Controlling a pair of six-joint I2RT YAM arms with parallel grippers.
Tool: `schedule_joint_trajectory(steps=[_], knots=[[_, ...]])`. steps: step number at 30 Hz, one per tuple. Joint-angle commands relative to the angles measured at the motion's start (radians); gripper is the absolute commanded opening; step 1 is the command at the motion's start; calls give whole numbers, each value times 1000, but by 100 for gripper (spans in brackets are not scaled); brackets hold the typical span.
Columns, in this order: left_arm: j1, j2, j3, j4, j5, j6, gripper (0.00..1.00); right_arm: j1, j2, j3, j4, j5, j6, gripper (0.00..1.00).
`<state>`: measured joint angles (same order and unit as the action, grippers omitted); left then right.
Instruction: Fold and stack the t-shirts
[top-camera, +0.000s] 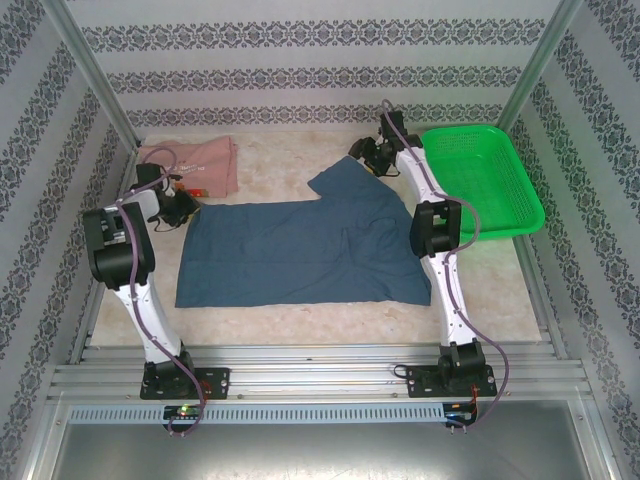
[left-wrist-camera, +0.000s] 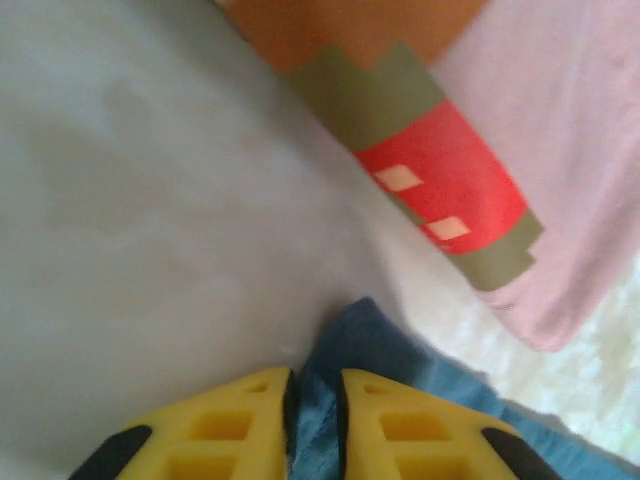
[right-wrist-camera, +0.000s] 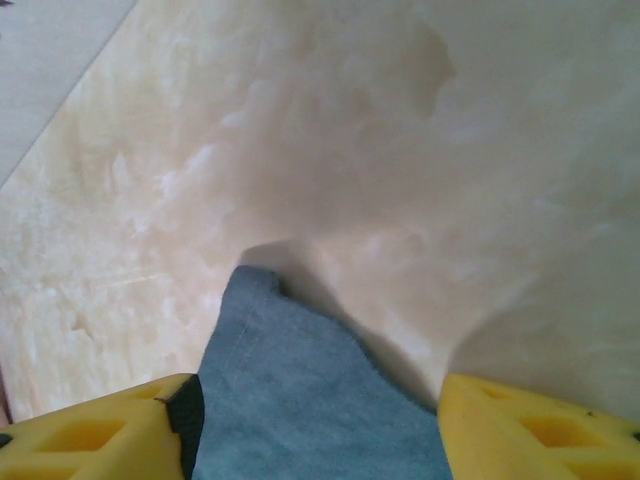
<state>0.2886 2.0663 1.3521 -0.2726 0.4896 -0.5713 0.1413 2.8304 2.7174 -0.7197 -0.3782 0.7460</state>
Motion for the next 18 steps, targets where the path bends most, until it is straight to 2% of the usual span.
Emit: schedule_joint_trajectory(steps=[1,5,8,13,15,18], knots=[[-42,-38,-42,82,59,-25,16,8,52,11,-18,32,58,62],[-59,-98,-47,65,89,-10,16,4,59,11,10,32,80,54],[-69,-136,-50,52,106,2,16,6,68,20,20,27,81,41],[-81,-187,-77,38,124,16,16,30,71,29,-40,28,49,26],[-81,-207,-91,35,127,16,16,32,54,10,-71,55,58,17],[-83,-233,-108,24,140,17,16,28,6,-74,-33,78,77,12]])
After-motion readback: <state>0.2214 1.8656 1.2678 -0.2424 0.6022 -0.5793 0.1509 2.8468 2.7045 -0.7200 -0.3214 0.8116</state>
